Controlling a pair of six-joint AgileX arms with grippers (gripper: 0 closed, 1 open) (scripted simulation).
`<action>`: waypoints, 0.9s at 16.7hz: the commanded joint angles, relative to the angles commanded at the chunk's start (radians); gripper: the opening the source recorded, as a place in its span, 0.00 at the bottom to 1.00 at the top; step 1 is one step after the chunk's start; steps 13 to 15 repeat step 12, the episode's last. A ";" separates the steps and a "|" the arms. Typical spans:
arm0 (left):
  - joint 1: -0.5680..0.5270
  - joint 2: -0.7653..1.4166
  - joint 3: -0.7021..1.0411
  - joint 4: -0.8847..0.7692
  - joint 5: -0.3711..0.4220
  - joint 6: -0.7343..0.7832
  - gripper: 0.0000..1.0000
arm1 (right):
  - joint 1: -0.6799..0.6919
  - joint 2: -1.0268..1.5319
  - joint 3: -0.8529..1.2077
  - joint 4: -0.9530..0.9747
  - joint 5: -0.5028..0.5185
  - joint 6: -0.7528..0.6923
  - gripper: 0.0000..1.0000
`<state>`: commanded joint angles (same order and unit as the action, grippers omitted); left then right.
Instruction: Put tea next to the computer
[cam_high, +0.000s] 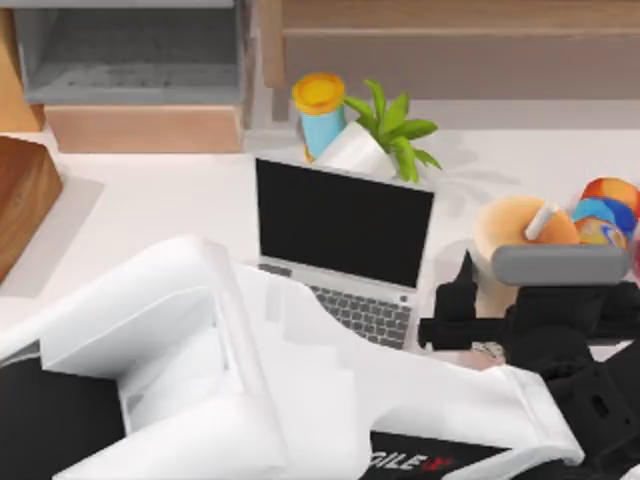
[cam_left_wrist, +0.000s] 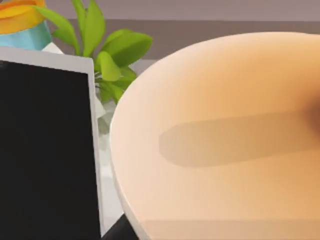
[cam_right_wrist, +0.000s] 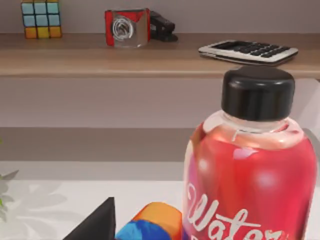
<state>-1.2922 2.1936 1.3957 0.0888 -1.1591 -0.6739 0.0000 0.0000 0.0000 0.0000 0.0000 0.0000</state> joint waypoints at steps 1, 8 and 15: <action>0.000 0.000 0.000 0.000 0.000 0.000 0.60 | 0.000 0.000 0.000 0.000 0.000 0.000 1.00; 0.000 0.000 0.000 0.000 0.000 0.000 1.00 | 0.000 0.000 0.000 0.000 0.000 0.000 1.00; 0.000 0.000 0.000 0.000 0.000 0.000 1.00 | 0.000 0.000 0.000 0.000 0.000 0.000 1.00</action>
